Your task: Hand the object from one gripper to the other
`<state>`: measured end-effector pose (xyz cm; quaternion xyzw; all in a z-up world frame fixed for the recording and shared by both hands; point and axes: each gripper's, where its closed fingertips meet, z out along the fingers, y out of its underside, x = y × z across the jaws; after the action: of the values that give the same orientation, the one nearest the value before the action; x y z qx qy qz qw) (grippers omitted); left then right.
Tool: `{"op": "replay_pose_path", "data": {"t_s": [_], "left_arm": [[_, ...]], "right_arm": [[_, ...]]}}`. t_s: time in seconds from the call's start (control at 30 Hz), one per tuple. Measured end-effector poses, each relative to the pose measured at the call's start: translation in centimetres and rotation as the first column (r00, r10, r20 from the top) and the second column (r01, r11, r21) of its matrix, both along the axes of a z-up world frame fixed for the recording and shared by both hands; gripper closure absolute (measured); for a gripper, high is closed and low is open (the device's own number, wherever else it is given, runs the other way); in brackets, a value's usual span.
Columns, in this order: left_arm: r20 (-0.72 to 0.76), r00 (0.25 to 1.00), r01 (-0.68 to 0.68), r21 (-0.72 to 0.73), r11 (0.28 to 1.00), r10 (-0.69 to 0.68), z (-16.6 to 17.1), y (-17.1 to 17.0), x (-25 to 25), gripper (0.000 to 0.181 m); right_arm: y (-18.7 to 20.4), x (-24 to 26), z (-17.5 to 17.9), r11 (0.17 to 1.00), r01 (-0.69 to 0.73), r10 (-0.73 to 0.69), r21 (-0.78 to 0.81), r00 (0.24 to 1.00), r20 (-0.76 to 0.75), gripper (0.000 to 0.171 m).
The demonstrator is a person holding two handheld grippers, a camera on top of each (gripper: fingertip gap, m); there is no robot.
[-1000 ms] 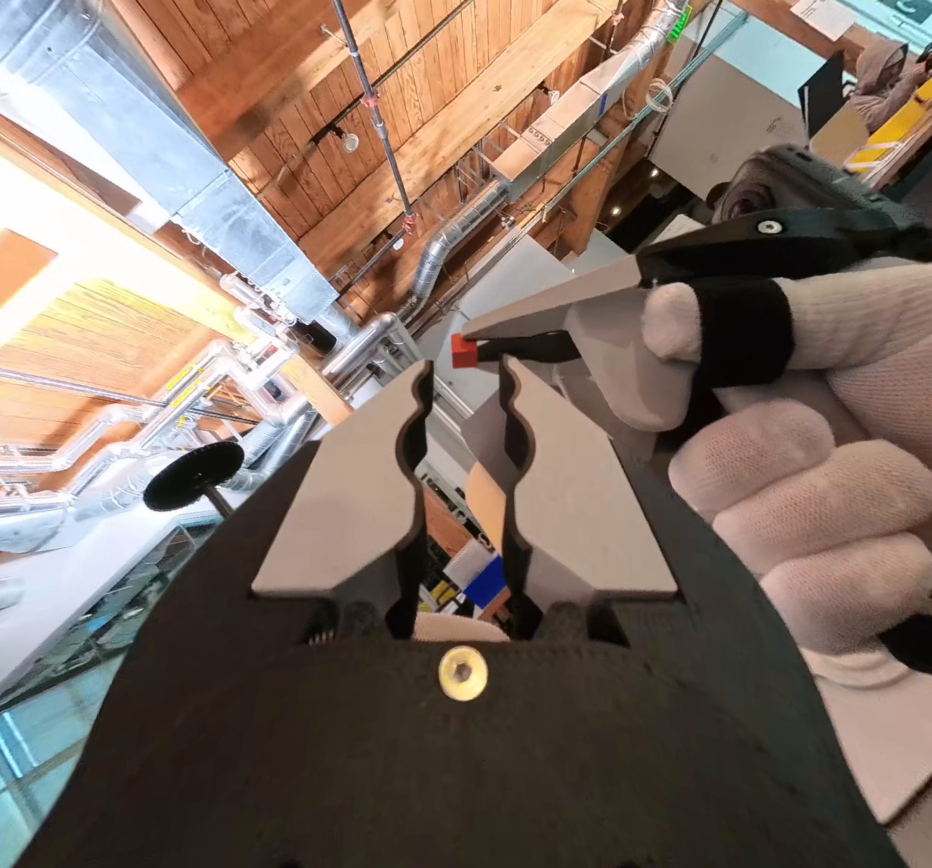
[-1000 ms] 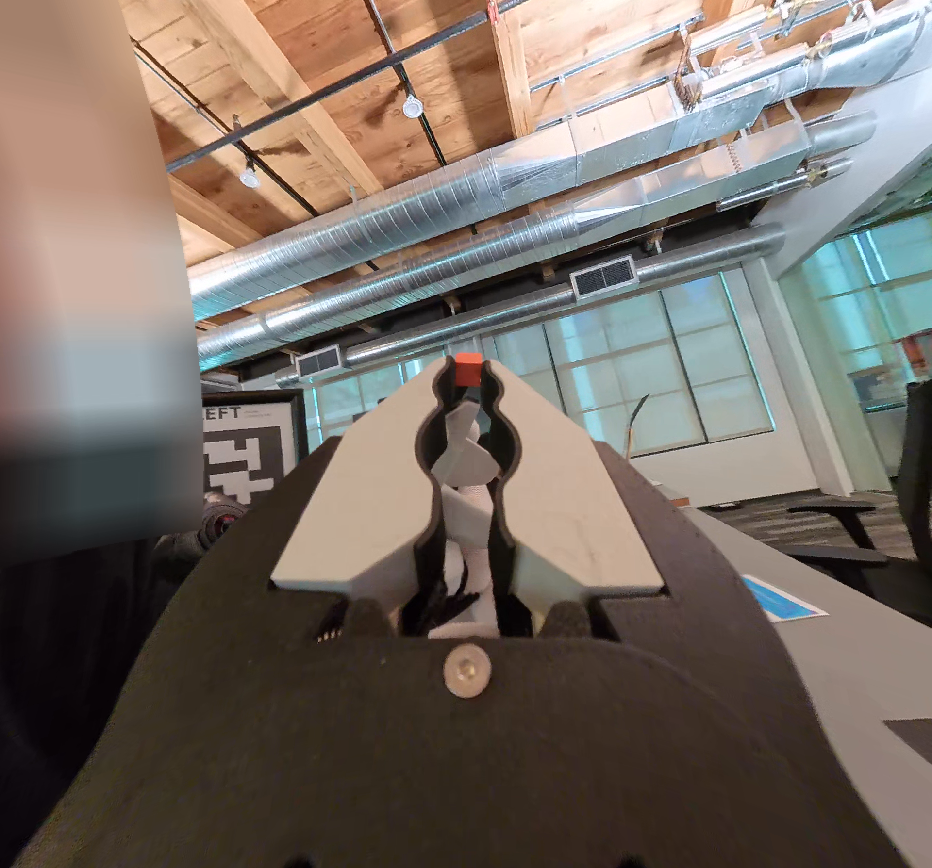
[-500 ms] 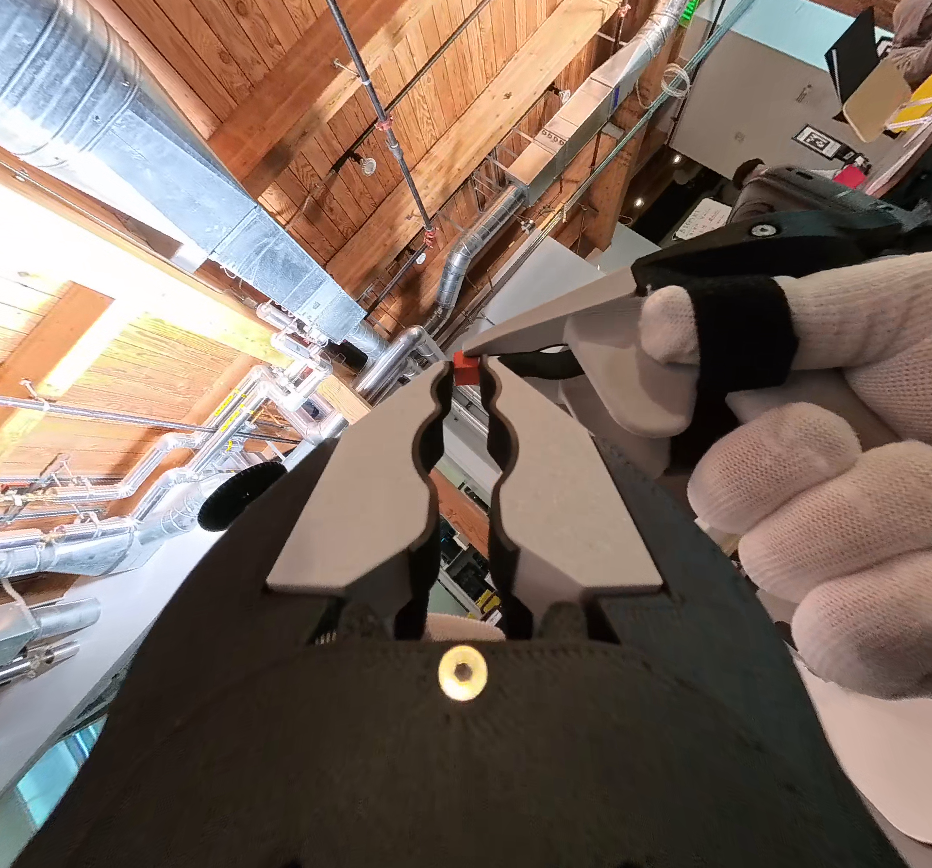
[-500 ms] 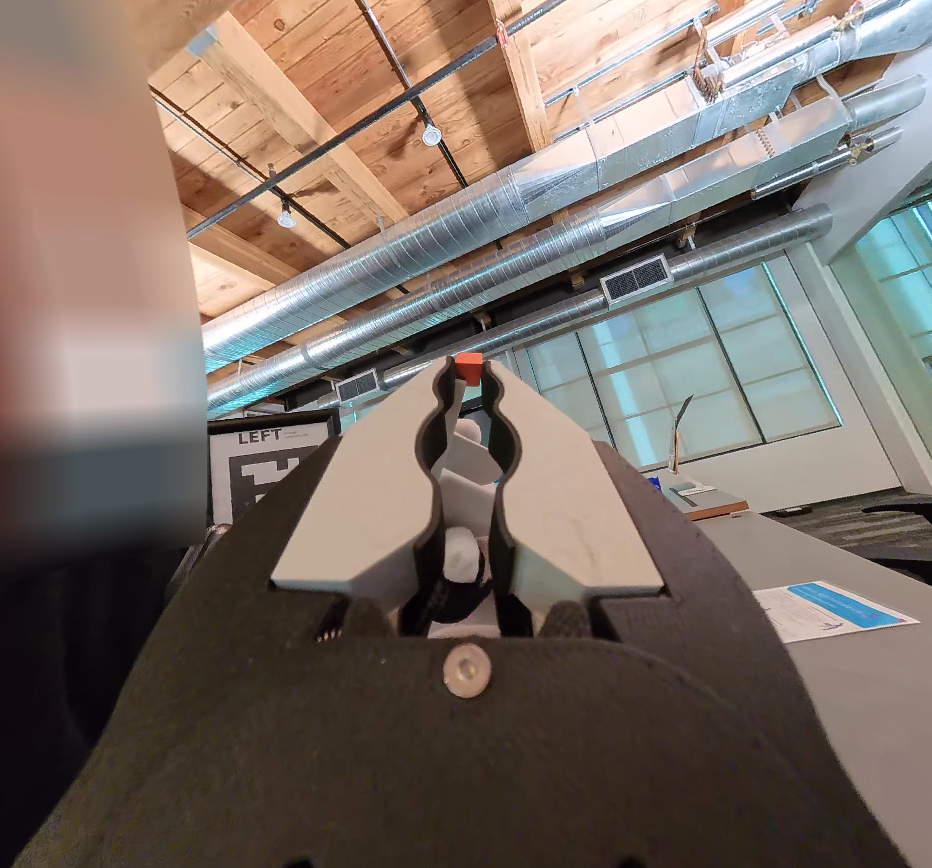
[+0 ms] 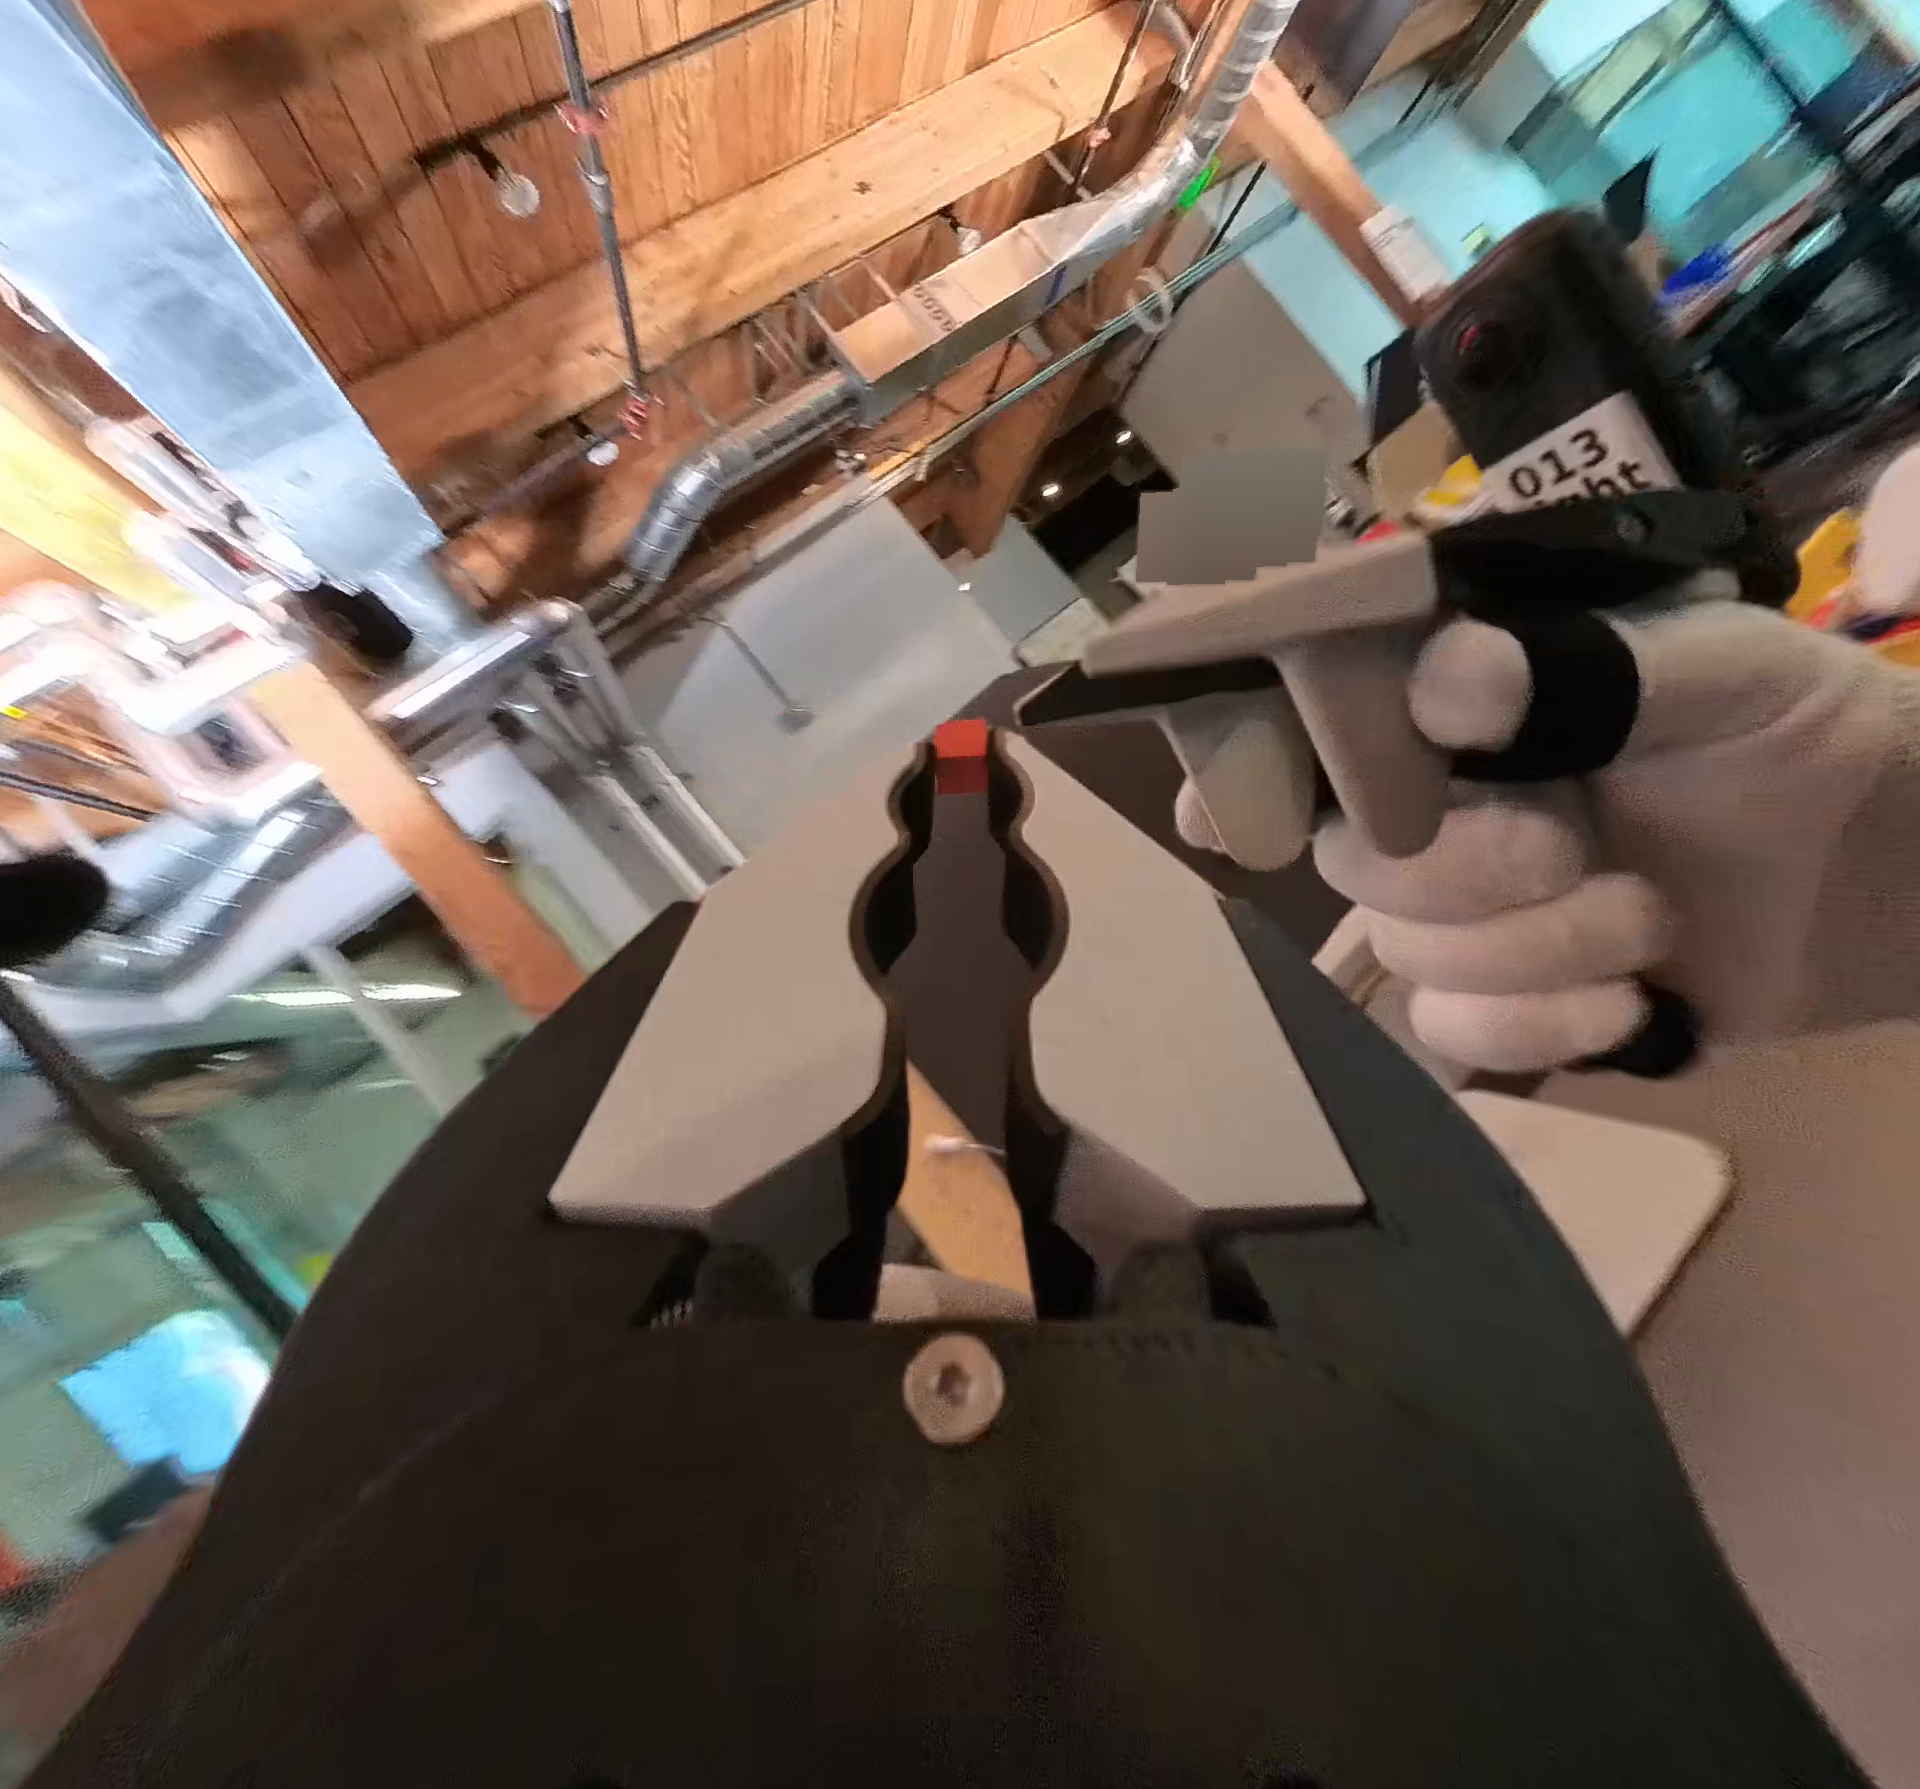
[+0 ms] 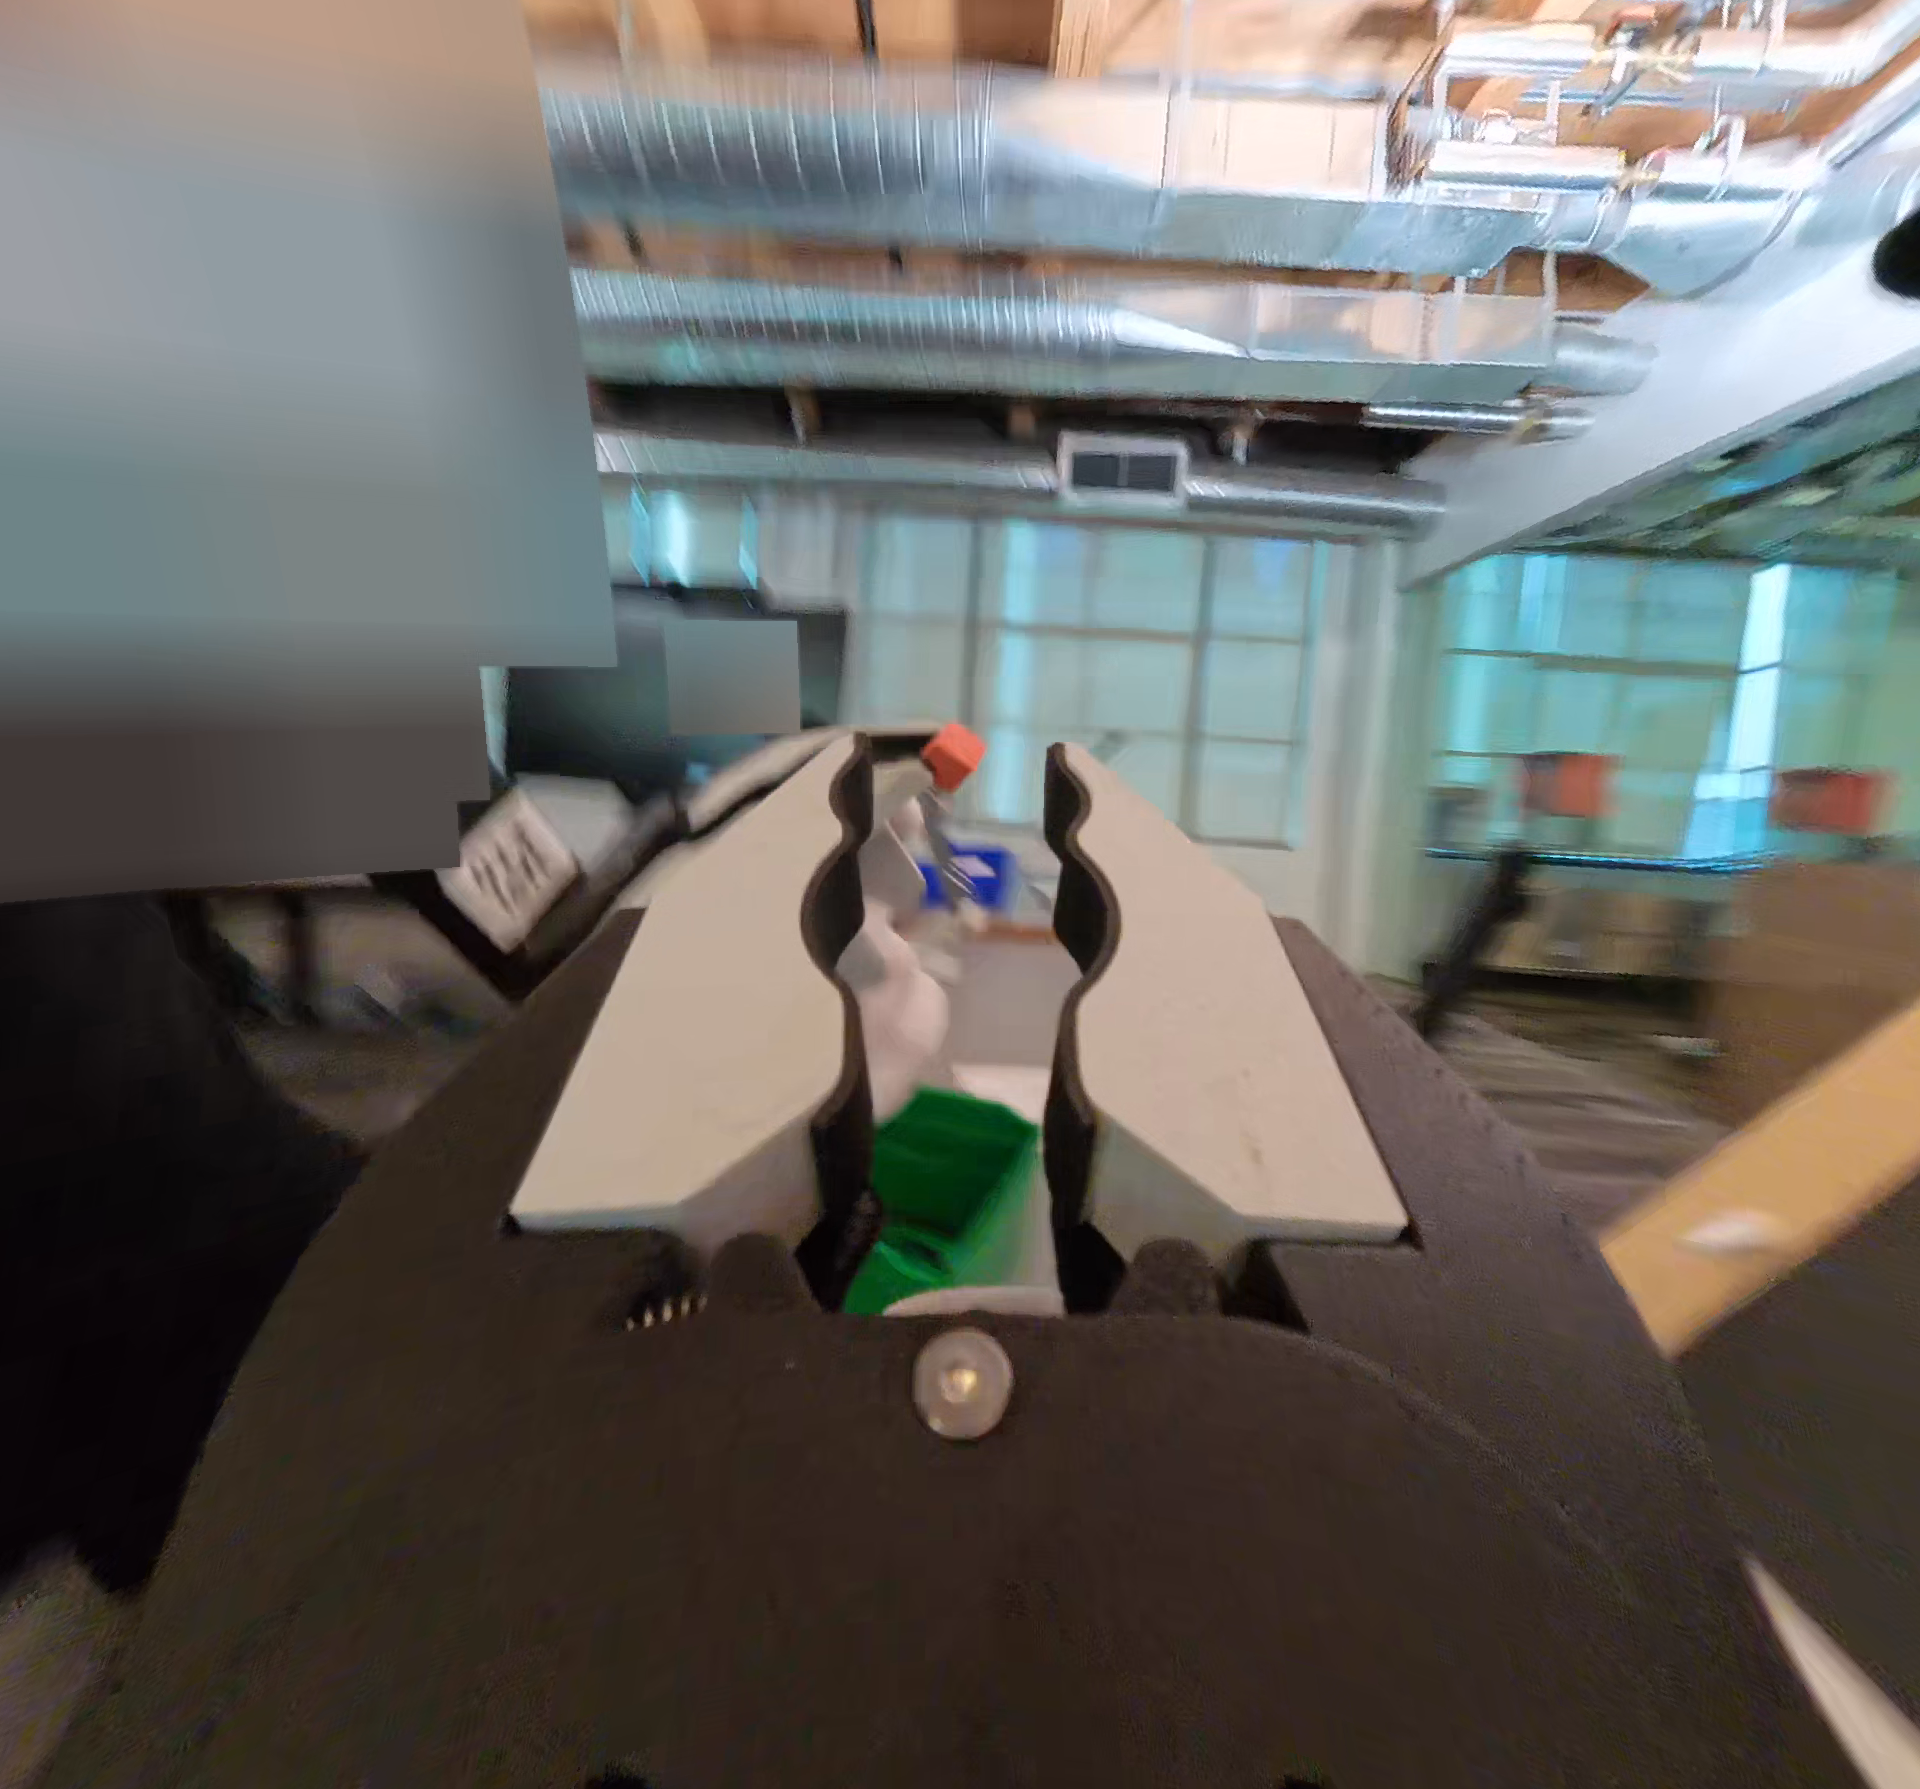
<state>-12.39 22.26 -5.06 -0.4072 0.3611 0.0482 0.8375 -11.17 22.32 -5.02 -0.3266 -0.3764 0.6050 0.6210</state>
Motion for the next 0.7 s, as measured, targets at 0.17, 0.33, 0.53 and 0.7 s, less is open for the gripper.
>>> {"op": "replay_pose_path", "data": {"t_s": [0.17, 0.33, 0.53, 0.7], "left_arm": [[0.254, 0.910, 0.397, -0.297, 0.869, -0.328, 0.1, -0.6, 0.5, 0.173], [0.467, 0.743, 0.657, -0.375, 0.654, -0.479, 0.0, -1.1, 0.7, 0.173], [0.478, 0.703, 0.710, -0.417, 0.568, -0.527, -1.1, -1.5, 1.9, 0.173], [0.523, 0.648, 0.761, -0.419, 0.495, -0.553, -1.1, -1.8, 1.9, 0.173]], "right_arm": [[0.2, 0.9, 0.2, 0.816, 0.379, -0.463, 0.436, 0.881, 0.100, 0.141], [-0.9, 0.6, -0.3, 0.608, 0.417, -0.630, 0.675, 0.771, 0.092, 0.142], [-1.5, -0.4, -1.2, 0.585, 0.381, -0.632, 0.716, 0.767, 0.108, 0.147], [-1.7, -0.6, -1.5, 0.530, 0.376, -0.664, 0.760, 0.742, 0.096, 0.152]]}}
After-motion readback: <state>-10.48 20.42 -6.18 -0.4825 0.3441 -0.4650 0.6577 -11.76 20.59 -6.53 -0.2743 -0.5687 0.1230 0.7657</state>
